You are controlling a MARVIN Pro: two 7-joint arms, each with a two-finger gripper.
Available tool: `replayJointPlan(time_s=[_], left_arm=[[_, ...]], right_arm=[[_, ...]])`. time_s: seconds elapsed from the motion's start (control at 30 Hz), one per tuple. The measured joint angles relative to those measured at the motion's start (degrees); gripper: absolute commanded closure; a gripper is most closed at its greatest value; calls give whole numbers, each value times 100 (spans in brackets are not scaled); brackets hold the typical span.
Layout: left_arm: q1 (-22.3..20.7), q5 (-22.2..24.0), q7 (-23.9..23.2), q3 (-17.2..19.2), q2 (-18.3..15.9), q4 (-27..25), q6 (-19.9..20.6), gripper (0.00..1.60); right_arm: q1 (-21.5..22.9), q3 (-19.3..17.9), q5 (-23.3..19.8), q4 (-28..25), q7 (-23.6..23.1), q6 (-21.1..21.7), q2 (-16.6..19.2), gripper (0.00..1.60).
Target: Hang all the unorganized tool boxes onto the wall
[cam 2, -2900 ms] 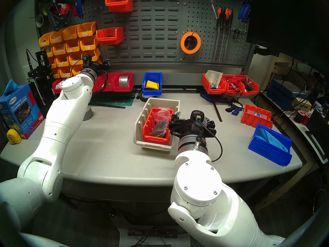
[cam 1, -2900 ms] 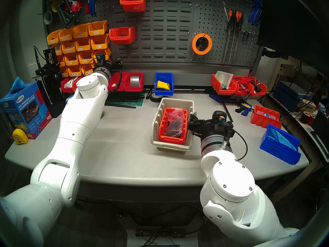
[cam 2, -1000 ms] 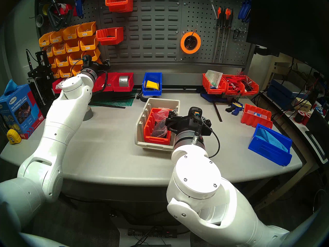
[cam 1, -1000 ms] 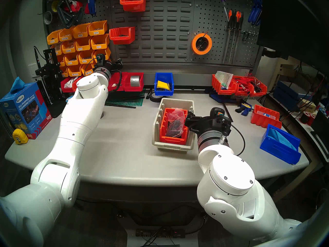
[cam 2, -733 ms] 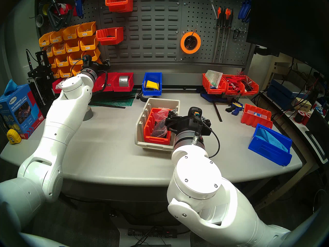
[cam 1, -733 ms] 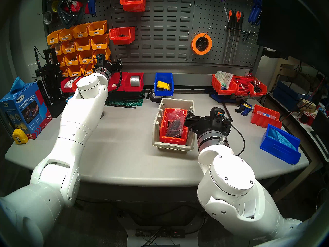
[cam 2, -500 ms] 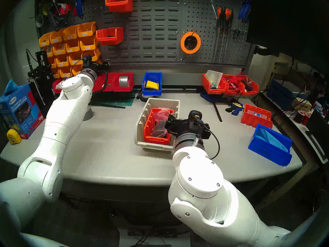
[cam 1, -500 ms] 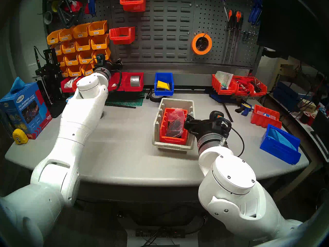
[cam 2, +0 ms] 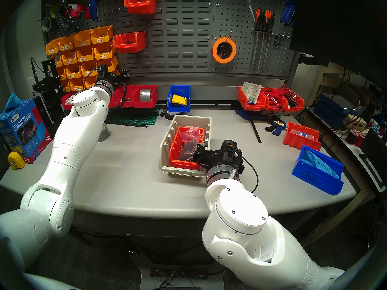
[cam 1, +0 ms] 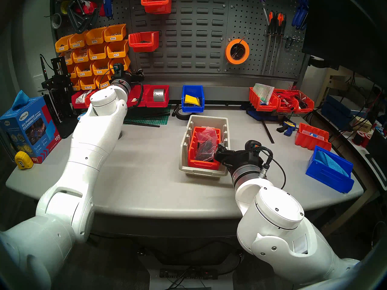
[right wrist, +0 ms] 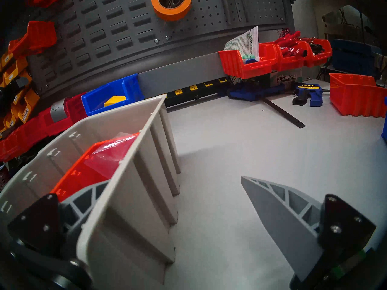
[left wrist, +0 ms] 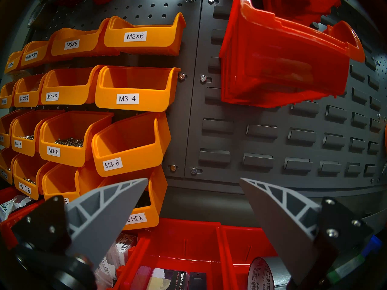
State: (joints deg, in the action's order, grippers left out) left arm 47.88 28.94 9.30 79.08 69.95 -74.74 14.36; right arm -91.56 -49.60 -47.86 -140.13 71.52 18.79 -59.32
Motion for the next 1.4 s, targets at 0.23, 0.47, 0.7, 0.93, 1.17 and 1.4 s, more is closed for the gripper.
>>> replayJointPlan(time_s=[0.23, 0.47, 0.7, 0.93, 1.17, 1.4], left_arm=[[0, 0, 0, 1, 0, 0, 0, 0], [1, 0, -1, 1, 0, 0, 0, 0], [1, 0, -1, 1, 0, 0, 0, 0], [1, 0, -1, 1, 0, 0, 0, 0], [1, 0, -1, 1, 0, 0, 0, 0], [1, 0, -1, 1, 0, 0, 0, 0]], right_arm=[[6, 12, -47, -7, -104, -215, 110, 160], [-8, 33, -78, -1, -127, -346, 243, 160], [3, 58, -64, -4, -183, -390, 362, 160], [43, 183, 156, 7, -154, -330, 461, 160], [142, 376, 529, 39, 20, -182, 511, 160], [275, 532, 819, 96, 189, 51, 559, 160]])
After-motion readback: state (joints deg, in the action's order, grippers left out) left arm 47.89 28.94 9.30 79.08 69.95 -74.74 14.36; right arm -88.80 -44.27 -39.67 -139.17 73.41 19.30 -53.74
